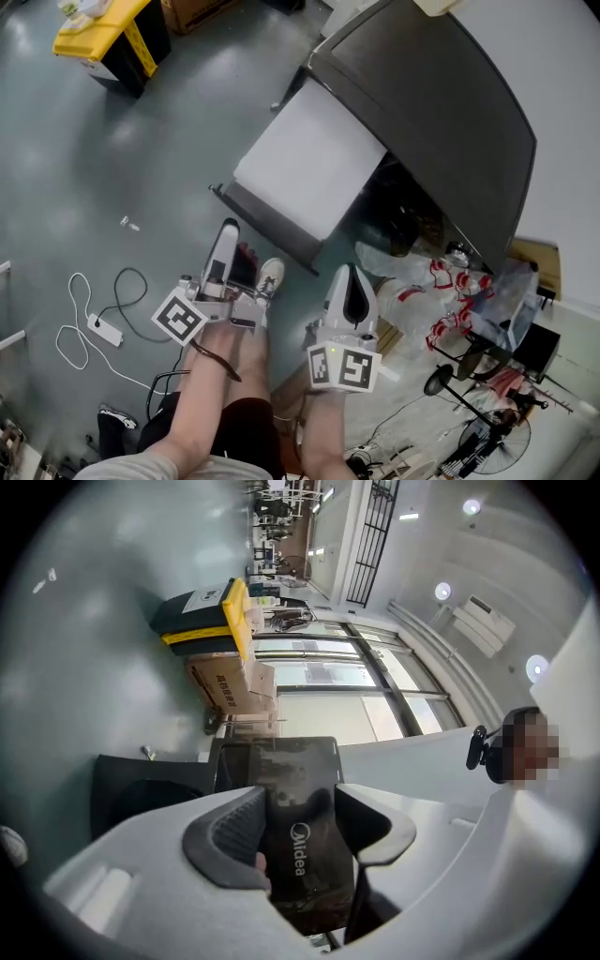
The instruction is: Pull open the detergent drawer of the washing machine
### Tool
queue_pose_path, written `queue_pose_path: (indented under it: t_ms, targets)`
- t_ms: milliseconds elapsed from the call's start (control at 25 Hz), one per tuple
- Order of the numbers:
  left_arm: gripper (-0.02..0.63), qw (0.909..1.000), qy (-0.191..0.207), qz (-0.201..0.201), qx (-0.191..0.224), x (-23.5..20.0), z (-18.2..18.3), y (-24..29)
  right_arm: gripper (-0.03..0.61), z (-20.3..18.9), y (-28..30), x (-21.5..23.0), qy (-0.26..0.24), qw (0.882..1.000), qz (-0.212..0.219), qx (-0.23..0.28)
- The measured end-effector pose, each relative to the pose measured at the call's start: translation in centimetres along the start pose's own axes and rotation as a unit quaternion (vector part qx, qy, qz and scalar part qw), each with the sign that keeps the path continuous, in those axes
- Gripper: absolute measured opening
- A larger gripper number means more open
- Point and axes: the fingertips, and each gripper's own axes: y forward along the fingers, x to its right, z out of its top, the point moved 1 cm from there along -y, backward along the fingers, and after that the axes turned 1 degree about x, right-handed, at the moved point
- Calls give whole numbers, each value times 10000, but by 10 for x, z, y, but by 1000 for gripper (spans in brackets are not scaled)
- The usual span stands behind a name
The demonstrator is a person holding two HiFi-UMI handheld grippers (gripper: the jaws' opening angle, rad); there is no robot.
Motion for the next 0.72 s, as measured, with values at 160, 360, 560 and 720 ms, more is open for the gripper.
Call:
queue_pose_path:
  t_ms: [160, 360, 560, 720]
  targets:
    - [224, 9990, 377, -98, -229, 22, 10, 4, 3, 12, 2, -3, -50, 10000, -33, 62]
    - [198, 9852, 1541, -151, -733, 67, 26, 15, 3, 40, -1, -14, -135, 9998, -27, 138]
    - [166, 9477, 2865, -316, -1374, 127, 20, 31, 5, 91, -14, -21, -257, 9992, -12, 315]
    - [115, 9073, 3830, -477, -1669, 171, 6, 42, 3, 137, -28, -19, -341, 9975, -43, 610]
